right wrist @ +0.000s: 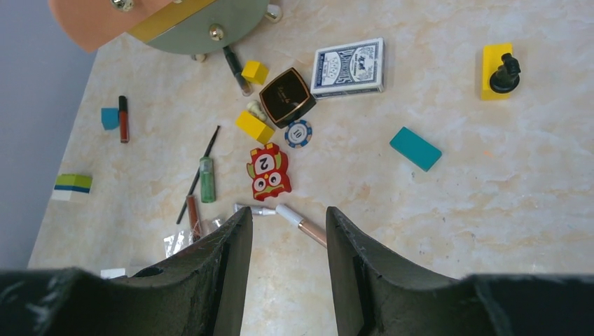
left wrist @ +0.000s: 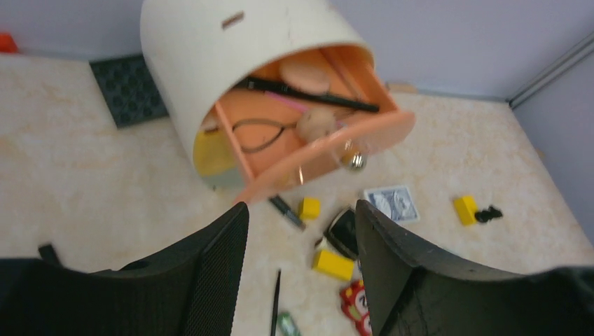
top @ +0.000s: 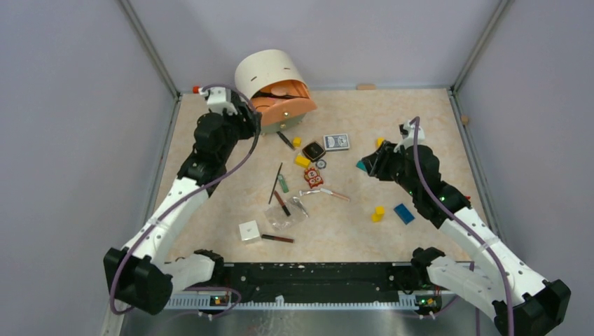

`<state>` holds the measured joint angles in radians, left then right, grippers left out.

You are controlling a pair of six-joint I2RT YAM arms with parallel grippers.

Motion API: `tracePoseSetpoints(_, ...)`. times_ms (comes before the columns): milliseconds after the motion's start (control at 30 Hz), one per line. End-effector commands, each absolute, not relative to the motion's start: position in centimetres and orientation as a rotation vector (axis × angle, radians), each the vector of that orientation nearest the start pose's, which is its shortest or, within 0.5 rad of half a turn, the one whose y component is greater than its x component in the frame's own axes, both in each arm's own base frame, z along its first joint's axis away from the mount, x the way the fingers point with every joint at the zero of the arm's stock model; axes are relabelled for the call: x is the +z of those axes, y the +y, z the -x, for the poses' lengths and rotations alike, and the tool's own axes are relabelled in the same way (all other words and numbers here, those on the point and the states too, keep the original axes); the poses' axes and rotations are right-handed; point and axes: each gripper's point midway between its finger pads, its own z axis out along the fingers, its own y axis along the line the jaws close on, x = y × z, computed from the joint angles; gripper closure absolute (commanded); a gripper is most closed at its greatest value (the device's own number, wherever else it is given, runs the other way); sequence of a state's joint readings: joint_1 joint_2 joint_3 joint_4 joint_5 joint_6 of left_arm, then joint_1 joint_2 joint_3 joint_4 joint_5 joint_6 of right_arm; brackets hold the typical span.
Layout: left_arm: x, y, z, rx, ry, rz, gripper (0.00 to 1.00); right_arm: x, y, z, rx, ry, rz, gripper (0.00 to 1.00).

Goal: Organize the makeup
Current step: Pick up the makeup brush from the center of the board.

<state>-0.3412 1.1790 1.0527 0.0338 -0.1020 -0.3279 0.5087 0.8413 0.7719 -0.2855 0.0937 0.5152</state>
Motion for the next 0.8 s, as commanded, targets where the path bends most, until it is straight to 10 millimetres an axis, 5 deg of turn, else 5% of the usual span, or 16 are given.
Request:
tracePoseSetpoints(0,24.6,-12.8,-35.3,-0.445,1.883,0.123,0.37,24.2,15.5,-27.1,0.587,1.941,-0.057,0.57)
tracePoseSetpoints(233,15.0,-12.9,-29.6,-0.517,2.124,0.14,0.4,23.4,15.7,-26.9,0.602,1.96,-0.061,0.57)
tracePoseSetpoints(333,12.1,-13.5,-28.7,-0.545,2.2,0.132,0.4,23.1,15.9,-26.9,0.61,1.962,-0.066,0.57)
tracePoseSetpoints(767,7.0,-15.4,-30.7,-0.454,2.409,-0.009,0.42,22.3,16.0,-26.9,0.613,1.987,-0.073,0.57)
